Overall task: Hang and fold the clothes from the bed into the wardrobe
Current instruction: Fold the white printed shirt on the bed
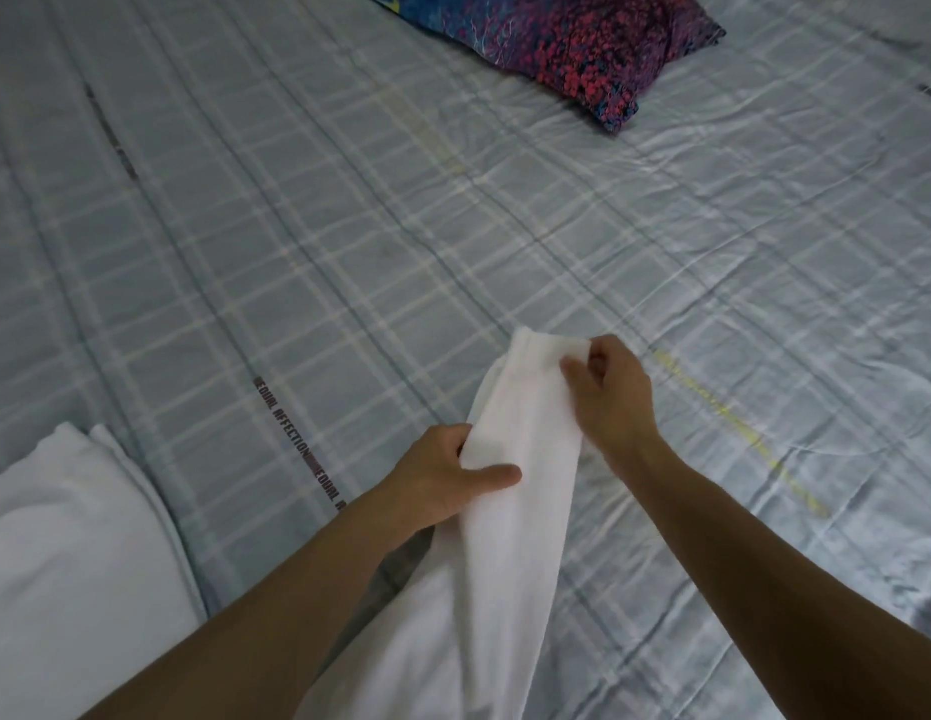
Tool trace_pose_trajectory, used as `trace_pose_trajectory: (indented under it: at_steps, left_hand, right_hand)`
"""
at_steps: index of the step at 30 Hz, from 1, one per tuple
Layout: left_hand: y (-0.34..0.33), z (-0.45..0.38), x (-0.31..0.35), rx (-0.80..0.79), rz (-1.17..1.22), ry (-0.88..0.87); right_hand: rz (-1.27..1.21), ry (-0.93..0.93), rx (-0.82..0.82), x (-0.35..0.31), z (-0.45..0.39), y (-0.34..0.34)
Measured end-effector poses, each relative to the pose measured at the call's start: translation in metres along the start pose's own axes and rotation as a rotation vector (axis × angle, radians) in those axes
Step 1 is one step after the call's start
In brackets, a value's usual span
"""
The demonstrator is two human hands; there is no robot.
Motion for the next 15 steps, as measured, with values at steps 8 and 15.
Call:
trace_pose_trajectory:
  at_steps: [8, 15]
  left_hand:
    - [0.034, 0.001, -0.002, 0.372, -0.214, -0.077]
    - [0.031, -0.001, 0.007, 0.472, -0.521, -0.096]
  right_hand:
    - [-0.130, -0.047, 0.110, 0.000, -0.040, 0.022]
    - [0.207, -0.237, -0.085, 0.035, -0.019, -0.007]
Point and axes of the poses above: each hand's wrist, its own z-axis away from the middle knuckle, its own y-axis out of the back of the hand, x = y × z, the point moved 5 cm from there along -z, towards the middle knuckle, and after that the axes turned 5 degrees about -x, right-handed, at the moved point
